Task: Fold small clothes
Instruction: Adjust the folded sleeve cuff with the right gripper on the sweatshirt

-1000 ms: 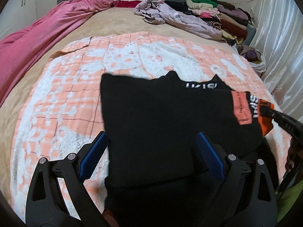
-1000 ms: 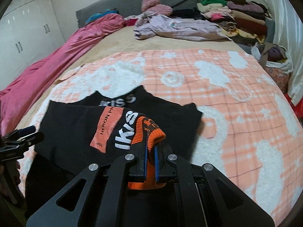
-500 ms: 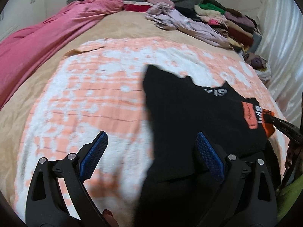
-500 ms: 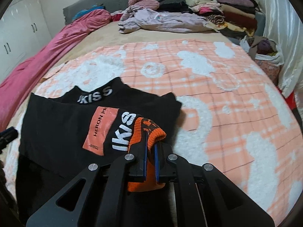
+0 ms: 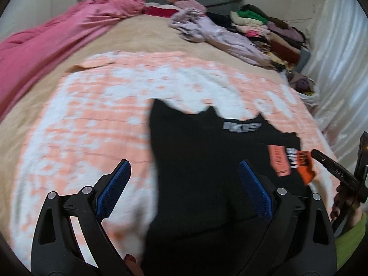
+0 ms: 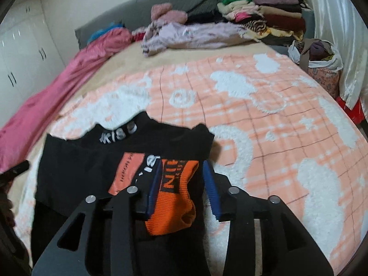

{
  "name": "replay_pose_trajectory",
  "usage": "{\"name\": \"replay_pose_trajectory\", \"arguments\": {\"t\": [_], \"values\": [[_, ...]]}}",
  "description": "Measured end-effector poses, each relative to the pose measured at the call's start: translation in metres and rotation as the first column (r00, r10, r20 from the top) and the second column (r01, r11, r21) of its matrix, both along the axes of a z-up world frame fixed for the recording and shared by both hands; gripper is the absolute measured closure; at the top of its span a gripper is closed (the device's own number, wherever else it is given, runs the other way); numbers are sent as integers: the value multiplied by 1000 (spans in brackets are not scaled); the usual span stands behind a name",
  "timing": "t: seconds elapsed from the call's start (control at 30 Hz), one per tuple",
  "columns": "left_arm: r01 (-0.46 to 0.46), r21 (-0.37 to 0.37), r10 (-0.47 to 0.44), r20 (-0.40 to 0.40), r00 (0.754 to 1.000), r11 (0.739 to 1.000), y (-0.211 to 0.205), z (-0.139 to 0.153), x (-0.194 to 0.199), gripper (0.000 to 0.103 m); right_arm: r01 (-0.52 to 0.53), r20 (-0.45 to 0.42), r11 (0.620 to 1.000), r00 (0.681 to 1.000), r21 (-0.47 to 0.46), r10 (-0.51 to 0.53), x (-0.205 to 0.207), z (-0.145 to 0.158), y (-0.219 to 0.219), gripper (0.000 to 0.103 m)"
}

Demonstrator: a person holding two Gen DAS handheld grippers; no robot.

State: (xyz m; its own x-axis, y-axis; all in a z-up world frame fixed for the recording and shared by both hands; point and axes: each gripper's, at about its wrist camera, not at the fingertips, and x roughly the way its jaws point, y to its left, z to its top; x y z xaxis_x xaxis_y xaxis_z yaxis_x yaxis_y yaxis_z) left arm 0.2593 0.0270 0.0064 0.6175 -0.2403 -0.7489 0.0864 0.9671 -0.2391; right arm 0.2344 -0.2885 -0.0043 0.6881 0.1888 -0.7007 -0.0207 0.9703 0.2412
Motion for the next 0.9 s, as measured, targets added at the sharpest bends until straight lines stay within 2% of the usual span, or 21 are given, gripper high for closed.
{"name": "replay_pose_trajectory", "arguments": {"t": [0.07,0.13,0.37,0.43,0.47,0.57,0.63,0.77,0.83,0.9], "values": [[17,-25,-18,-38,999,1000,-13,-7,9,15,-2,4,1000,1000,13,2,-4,5,-1,64],[16,-8,-16,-63,998,1000,-22,-16,17,15,-14,0,1000,1000,19,14,-5,6,1,63],[-3,190,22,-98,995,982,-18,-40,30,15,-72,-42,997,997,10,72,-7,-10,26,58],[-24,208,49,-117,992,978,-6,-49,34,15,-112,-42,994,993,3,112,-8,-13,42,56],[-29,212,57,-126,990,977,-1,-53,35,15,-120,-40,993,992,-8,120,-8,-13,46,50],[-39,183,67,-149,987,982,10,-68,36,15,-130,-44,987,991,-94,127,-8,-15,62,45],[-41,167,66,-144,987,985,11,-71,35,15,-127,-41,985,992,-113,123,-9,-13,65,45],[-58,176,80,-116,990,983,14,-62,27,15,-100,28,988,994,-114,104,-22,4,55,45],[-94,182,104,-46,993,979,16,-39,13,15,-93,51,990,994,-106,98,-27,11,48,45],[-104,164,97,50,994,981,15,-12,-6,15,-113,34,989,993,-91,116,-26,11,48,45]]}}
